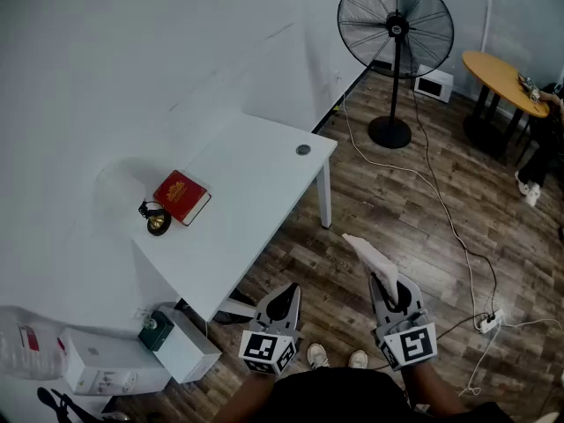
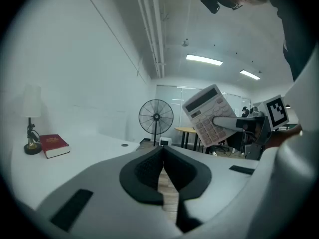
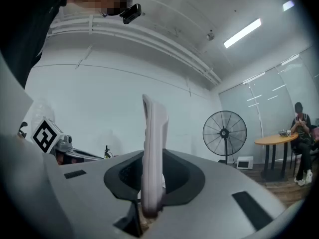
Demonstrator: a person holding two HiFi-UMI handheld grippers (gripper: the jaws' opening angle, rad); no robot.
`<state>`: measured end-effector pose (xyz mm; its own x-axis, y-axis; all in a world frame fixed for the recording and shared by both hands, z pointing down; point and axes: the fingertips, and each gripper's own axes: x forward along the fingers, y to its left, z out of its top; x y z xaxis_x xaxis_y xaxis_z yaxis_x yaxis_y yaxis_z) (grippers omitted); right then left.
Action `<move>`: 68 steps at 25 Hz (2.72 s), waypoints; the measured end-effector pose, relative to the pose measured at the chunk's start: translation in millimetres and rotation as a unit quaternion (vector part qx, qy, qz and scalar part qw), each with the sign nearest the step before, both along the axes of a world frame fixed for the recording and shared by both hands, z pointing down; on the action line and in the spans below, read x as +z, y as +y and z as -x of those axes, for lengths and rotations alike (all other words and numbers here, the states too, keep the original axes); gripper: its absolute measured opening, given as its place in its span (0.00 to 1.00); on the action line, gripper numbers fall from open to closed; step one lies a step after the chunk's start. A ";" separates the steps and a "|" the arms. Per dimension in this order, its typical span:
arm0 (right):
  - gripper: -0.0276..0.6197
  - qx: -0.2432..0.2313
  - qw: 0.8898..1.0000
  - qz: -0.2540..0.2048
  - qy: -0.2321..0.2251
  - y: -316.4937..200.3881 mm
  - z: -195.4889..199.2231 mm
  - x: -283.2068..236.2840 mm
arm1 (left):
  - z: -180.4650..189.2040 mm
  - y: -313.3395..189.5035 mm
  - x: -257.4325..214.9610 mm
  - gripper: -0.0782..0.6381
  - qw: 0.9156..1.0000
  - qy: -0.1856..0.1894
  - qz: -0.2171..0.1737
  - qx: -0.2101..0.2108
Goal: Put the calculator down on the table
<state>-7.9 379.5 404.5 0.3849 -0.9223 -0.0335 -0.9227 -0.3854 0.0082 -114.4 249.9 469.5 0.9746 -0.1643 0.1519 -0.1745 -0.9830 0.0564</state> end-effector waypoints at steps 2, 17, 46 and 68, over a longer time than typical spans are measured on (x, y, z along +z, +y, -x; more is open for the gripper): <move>0.17 -0.002 1.000 -0.001 0.001 -5.5 3.9 -1.9 | 3.2 -3.6 -0.4 0.14 1.000 0.004 0.005 -0.001; 0.18 -0.005 0.999 -0.032 -0.039 -58.8 15.5 -4.2 | 16.5 -55.7 4.0 0.14 1.000 0.011 0.017 0.010; 0.18 -0.119 0.964 -0.115 -0.209 -163.8 -169.6 -9.4 | -139.9 -140.1 -0.4 0.14 0.997 -0.003 0.008 -0.071; 0.18 -0.210 0.943 -0.081 -0.244 -282.1 -227.0 12.0 | -182.7 -225.9 13.5 0.14 0.986 -0.017 0.020 -0.166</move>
